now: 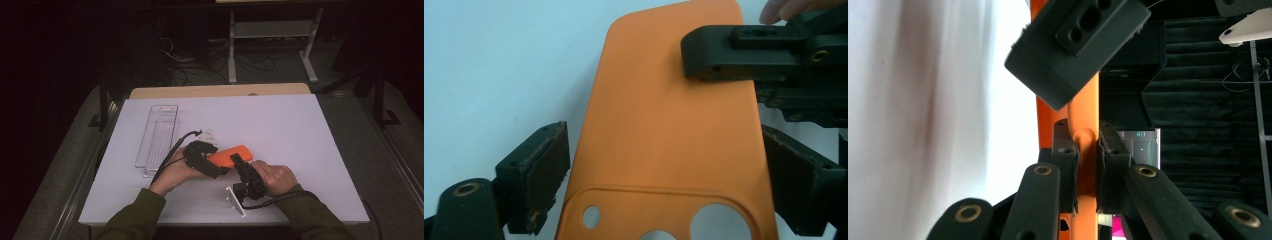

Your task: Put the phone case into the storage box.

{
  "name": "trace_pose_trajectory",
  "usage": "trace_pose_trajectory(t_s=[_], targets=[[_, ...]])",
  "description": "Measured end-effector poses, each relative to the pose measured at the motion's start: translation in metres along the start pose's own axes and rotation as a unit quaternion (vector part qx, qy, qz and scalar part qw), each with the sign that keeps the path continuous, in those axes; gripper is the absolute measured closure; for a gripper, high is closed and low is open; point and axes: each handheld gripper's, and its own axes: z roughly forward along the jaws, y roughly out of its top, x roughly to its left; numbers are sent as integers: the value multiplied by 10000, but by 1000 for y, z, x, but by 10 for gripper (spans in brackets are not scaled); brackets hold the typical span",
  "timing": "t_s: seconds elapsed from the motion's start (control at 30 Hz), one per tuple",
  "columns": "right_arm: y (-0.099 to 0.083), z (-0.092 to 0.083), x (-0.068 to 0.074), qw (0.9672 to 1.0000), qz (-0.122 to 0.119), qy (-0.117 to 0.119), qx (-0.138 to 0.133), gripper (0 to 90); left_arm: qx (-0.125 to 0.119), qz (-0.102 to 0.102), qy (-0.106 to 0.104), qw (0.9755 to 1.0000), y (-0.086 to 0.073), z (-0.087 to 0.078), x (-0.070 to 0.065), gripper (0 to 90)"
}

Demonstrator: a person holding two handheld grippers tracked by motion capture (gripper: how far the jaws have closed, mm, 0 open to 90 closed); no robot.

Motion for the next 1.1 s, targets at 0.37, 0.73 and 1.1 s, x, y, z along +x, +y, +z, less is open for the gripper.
trace_pose_trajectory(t_s=[0.37,0.73,1.1], targets=[[-1,0,-1,9999,7,101,61,799,-215,244,-97,9994,2,-10,1,0],[-6,3,-2,9999,61,68,129,796,-266,460,-87,9985,1,-24,5,0],[-18,4,-8,9988,261,184,357,796,-288,359,-110,9989,-5,-33,12,0]])
